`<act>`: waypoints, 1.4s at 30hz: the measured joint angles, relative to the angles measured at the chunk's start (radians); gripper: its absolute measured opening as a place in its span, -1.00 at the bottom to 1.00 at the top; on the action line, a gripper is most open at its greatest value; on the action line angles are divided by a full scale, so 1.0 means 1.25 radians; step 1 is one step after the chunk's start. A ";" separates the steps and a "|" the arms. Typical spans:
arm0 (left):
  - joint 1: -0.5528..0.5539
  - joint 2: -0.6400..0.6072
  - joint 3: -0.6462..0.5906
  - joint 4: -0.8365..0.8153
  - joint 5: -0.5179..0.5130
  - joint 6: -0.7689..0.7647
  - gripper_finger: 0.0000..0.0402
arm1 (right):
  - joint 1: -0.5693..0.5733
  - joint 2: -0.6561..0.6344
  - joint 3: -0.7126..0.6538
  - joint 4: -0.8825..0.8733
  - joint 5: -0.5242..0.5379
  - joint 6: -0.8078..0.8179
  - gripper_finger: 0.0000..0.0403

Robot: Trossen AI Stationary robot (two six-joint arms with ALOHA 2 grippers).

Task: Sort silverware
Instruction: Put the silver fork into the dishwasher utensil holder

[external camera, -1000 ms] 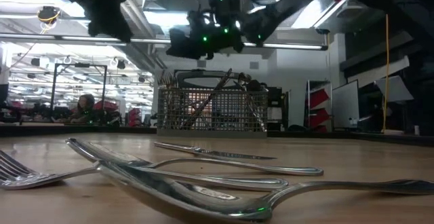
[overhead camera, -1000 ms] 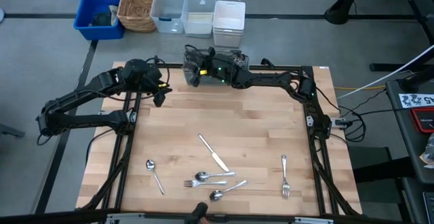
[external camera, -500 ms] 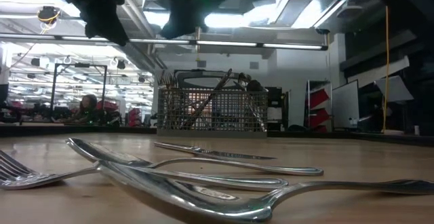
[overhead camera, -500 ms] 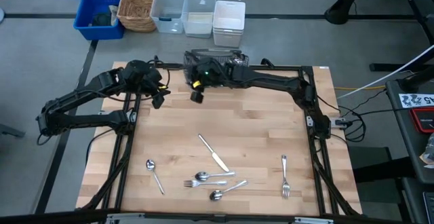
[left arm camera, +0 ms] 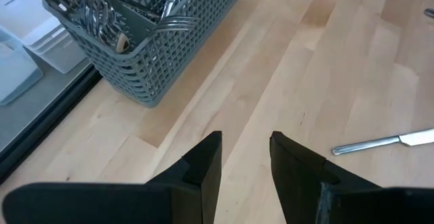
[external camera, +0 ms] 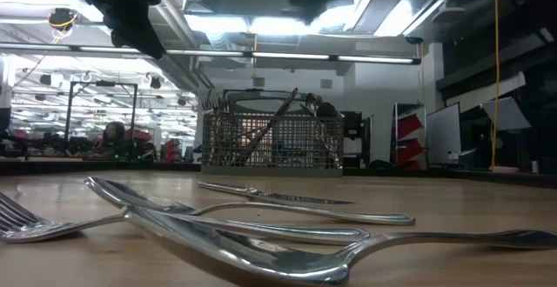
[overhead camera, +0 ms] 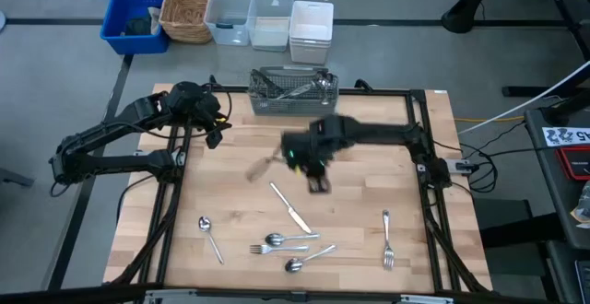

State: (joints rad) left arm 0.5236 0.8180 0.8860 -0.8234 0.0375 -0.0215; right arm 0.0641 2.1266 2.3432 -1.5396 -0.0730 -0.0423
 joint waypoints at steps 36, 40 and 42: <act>-0.398 0.161 -0.203 0.653 -0.025 -0.569 -0.45 | 0.600 -0.388 -0.930 0.219 -0.180 -0.078 -0.45; -0.429 0.220 -0.203 0.652 -0.055 -0.588 -0.45 | 0.632 -0.388 -0.983 0.310 -0.147 -0.092 -0.45; -0.440 0.251 -0.203 0.652 -0.069 -0.606 -0.45 | 0.642 -0.388 -1.001 0.351 -0.110 -0.093 -0.45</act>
State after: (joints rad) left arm -0.0262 1.1323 0.6319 -0.0078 -0.0492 -0.7789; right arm 0.8660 1.6417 1.0915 -1.1013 -0.2105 -0.1581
